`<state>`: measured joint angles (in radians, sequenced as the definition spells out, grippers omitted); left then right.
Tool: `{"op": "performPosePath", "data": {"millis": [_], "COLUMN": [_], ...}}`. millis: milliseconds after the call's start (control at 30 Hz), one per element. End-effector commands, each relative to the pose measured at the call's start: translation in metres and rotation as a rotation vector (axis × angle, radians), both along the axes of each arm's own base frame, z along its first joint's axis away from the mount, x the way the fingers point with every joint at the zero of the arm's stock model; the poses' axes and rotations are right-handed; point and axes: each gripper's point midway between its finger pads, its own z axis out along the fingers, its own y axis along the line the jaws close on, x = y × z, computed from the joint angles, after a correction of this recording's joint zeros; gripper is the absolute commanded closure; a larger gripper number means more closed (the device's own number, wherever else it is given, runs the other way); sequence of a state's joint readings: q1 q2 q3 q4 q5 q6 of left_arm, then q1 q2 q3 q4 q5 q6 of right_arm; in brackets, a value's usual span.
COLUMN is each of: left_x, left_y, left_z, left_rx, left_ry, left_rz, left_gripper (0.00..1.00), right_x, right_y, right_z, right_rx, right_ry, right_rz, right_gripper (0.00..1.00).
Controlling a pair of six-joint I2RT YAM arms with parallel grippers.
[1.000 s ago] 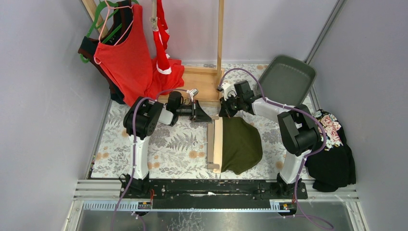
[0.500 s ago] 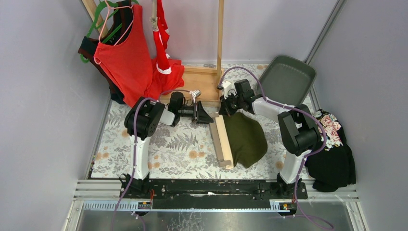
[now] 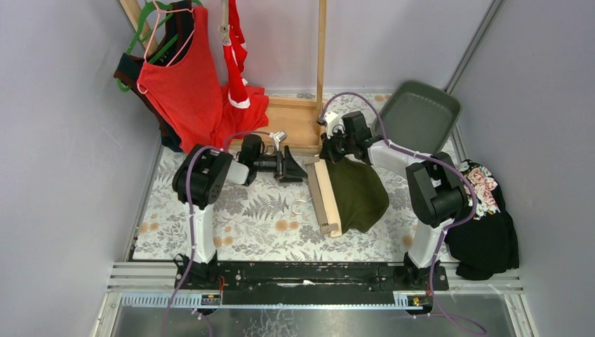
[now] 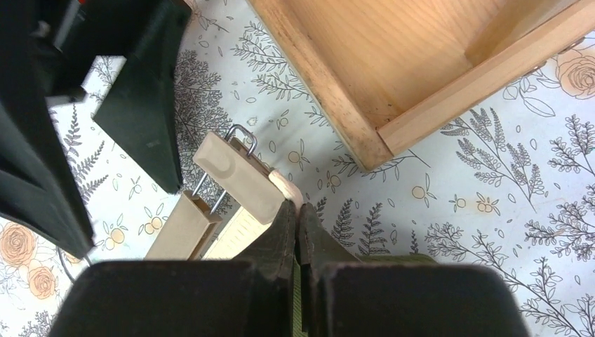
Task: Clip the underwear to the hanger
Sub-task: Clamp the underwear onto the hanger, then pick up the hanger at the center of the board.
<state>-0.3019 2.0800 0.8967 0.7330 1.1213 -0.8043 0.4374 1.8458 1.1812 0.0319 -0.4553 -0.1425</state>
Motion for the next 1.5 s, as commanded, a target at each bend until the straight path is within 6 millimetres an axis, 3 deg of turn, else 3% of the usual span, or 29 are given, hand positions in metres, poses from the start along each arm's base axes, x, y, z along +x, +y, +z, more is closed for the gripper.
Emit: {"op": "performPosePath", "data": {"millis": [0,300,633,867,1167,1467], "left_x": [0.012,0.001,-0.038,-0.045,-0.044,-0.043], "left_y": [0.015,0.019,-0.011,-0.015,-0.022,-0.035], "left_z": [0.020,0.039,0.032,0.027,0.019,0.018], "left_rx": [0.001,-0.024,0.041,0.076,0.119,0.091], "left_ry": [-0.069,-0.108,-0.100,-0.080,-0.078,-0.062], "left_rz": [0.078,0.200,0.243,0.288,0.300,0.301], "left_gripper": [0.28,0.27,0.26,0.26,0.27,0.27], "right_x": [0.015,0.026,0.048,0.044,0.030,0.019], "right_y": [-0.005,-0.021,-0.053,-0.071,-0.073,-0.075], "right_z": [0.023,0.029,0.042,0.041,0.080,0.086], "right_rx": [0.021,0.047,0.082,0.072,0.178,0.223], "right_ry": [-0.084,-0.176,-0.240,-0.250,-0.320,-0.314], "right_rz": [-0.045,-0.173,-0.472,-0.578,-0.585,-0.592], "right_gripper": [1.00,1.00,1.00,1.00,1.00,1.00]}}
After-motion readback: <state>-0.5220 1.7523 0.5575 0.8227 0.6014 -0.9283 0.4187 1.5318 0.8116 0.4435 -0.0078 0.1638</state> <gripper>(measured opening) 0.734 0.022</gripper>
